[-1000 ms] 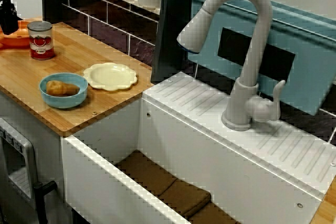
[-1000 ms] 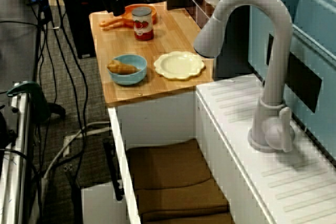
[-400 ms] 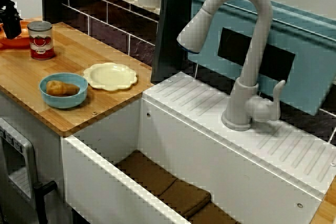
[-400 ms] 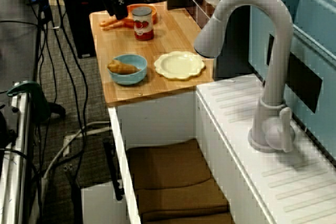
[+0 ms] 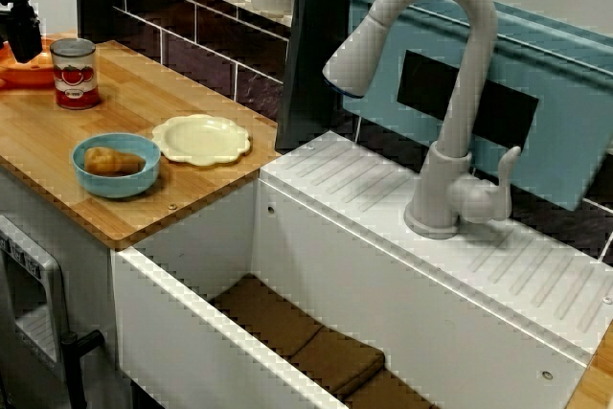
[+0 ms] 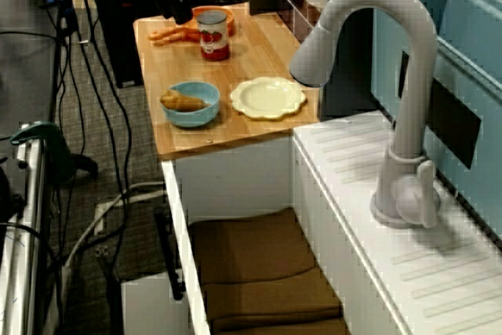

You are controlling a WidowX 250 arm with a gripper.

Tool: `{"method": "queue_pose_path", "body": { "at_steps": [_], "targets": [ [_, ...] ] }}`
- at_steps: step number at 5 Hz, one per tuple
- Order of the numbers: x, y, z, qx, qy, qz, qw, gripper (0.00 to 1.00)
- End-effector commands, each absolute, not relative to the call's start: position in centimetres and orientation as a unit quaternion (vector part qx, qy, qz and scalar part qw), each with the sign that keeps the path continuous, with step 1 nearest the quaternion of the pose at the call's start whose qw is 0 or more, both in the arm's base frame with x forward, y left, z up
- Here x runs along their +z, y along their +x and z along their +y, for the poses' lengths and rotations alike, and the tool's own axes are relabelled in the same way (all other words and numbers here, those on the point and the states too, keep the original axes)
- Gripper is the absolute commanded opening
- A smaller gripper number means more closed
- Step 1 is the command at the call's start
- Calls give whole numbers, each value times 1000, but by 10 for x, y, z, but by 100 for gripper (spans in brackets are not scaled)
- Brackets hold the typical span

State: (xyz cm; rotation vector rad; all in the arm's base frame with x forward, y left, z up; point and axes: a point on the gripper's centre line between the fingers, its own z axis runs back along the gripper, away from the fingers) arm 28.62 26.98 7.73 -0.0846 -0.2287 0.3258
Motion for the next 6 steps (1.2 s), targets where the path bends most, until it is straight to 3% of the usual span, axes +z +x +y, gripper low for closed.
{"method": "queue_pose_path", "body": {
  "at_steps": [1,6],
  "targets": [
    [109,290,277,161,-18,-145,976,100],
    [100,303,278,180,3,-148,972,100]
  ]
}}
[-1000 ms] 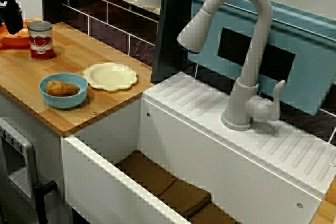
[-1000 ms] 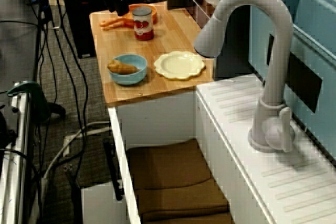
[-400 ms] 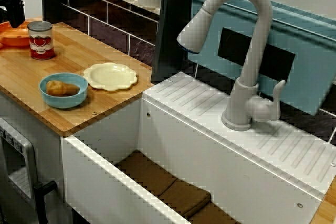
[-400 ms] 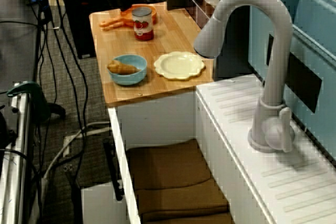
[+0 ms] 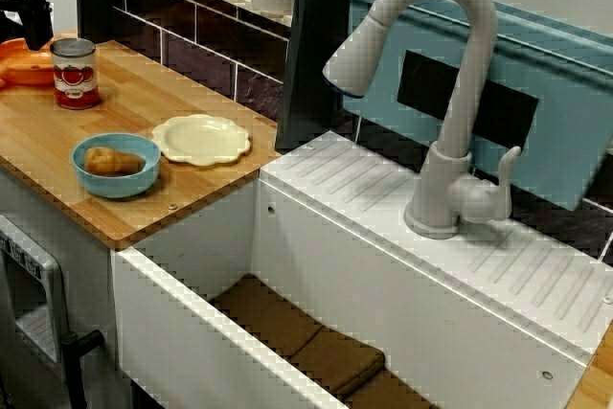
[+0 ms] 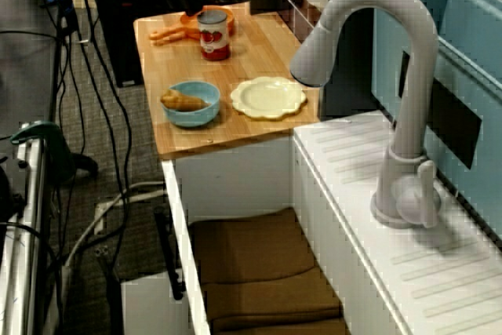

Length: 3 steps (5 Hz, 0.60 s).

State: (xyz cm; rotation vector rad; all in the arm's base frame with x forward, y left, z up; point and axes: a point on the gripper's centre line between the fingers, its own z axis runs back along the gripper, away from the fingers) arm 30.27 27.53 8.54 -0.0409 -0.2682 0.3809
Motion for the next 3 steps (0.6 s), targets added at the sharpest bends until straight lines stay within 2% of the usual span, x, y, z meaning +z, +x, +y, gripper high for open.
{"method": "queue_pose_path", "body": {
  "at_steps": [1,3],
  "targets": [
    [97,303,276,175,0,-143,974,100],
    [95,305,247,150,-20,-128,980,100]
  ]
}}
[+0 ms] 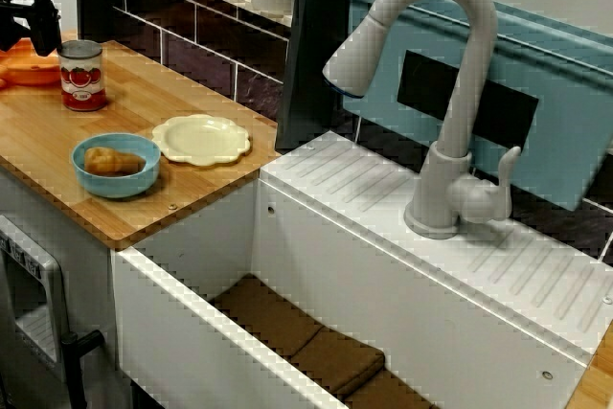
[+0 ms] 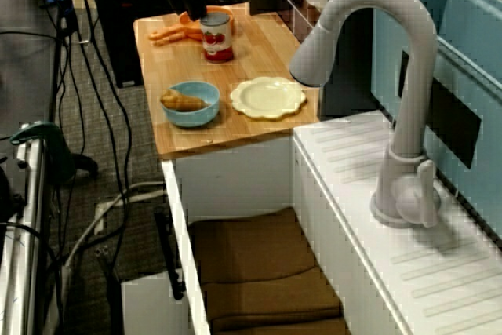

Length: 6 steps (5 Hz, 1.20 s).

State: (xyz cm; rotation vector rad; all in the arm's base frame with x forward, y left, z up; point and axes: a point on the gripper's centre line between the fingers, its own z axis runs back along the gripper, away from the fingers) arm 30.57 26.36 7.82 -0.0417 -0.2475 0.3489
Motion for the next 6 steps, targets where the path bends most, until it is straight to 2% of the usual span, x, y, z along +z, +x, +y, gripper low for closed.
{"method": "queue_pose_path", "body": {
  "at_steps": [1,2,3,5,6],
  "targets": [
    [98,303,231,136,-35,-111,984,100],
    [96,298,212,122,-35,-105,986,100],
    [94,299,215,133,-30,-100,986,100],
    [102,295,243,149,-35,-106,983,100],
    [95,295,257,160,-21,-112,981,100]
  ]
}}
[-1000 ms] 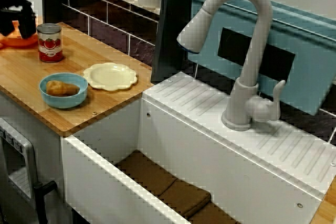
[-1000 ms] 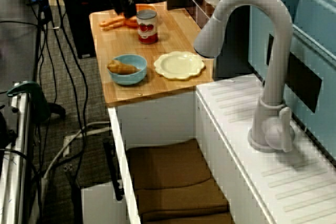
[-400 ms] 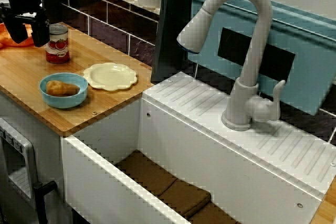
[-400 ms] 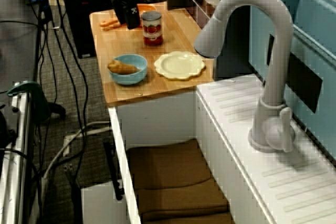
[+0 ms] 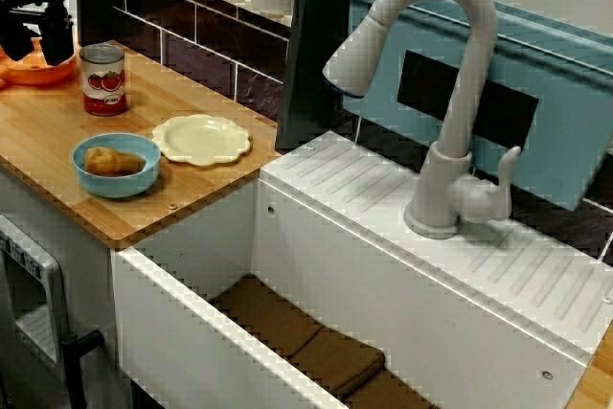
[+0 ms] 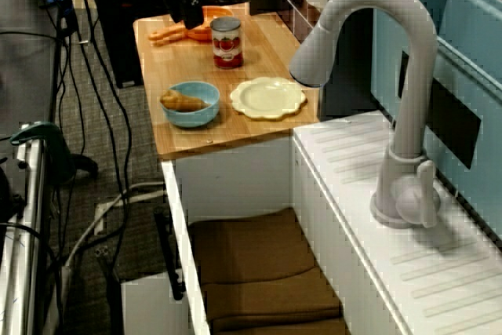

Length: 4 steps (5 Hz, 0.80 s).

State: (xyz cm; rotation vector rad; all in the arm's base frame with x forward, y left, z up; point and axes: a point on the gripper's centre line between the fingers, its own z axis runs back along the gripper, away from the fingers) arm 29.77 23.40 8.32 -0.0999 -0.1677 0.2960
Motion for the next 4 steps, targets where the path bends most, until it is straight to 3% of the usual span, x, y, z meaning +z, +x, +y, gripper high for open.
{"method": "queue_pose_path", "body": {
  "at_steps": [1,4],
  "targets": [
    [89,300,258,164,-9,-118,979,100],
    [84,319,262,201,5,-134,970,100]
  ]
}}
